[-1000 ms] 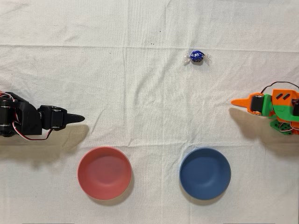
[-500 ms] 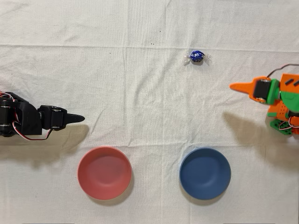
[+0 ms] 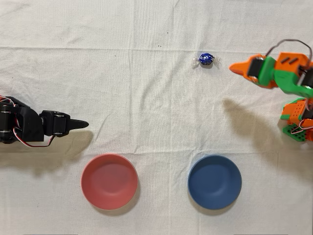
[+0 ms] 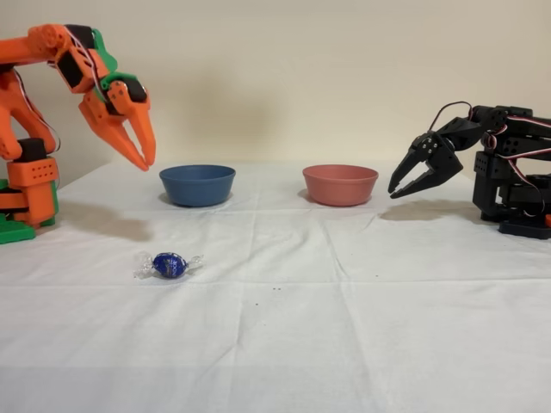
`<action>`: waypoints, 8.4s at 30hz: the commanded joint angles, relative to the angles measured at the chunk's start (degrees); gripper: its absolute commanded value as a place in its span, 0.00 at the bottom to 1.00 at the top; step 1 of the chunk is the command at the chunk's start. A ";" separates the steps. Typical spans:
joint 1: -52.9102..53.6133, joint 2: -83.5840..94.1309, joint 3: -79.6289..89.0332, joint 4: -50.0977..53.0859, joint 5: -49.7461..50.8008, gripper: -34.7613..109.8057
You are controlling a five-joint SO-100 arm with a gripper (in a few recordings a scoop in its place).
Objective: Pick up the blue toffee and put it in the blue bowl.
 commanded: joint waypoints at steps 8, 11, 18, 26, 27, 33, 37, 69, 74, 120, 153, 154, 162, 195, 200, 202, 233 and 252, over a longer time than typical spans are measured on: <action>7.47 -13.01 -3.87 -4.13 4.04 0.37; 7.65 -16.35 -5.54 -4.22 4.57 0.42; 7.56 -22.41 -9.84 -4.22 5.71 0.49; 7.56 -26.81 -11.34 -5.80 6.15 0.50; 7.56 -27.51 -11.69 -5.98 6.33 0.50; 7.21 -31.11 -14.59 -7.03 6.50 0.50; 6.77 -34.01 -16.96 -7.91 6.24 0.50; 3.34 -42.19 -20.30 -10.55 7.29 0.50; 3.25 -43.51 -20.30 -11.78 6.42 0.44; -17.58 3.16 -12.04 8.17 -2.46 0.33; -61.61 -24.17 -24.26 3.52 5.98 0.32; -61.88 -24.70 -23.55 2.99 6.06 0.32; -62.40 -28.13 -19.95 0.00 8.00 0.36; -43.33 0.35 -11.69 14.15 -4.39 0.25; -34.19 8.17 -8.88 15.03 -4.04 0.24; -29.97 12.39 -5.54 12.66 -2.46 0.24; -16.96 68.12 52.56 -5.62 3.34 0.24; -21.36 73.74 64.86 -6.68 5.27 0.24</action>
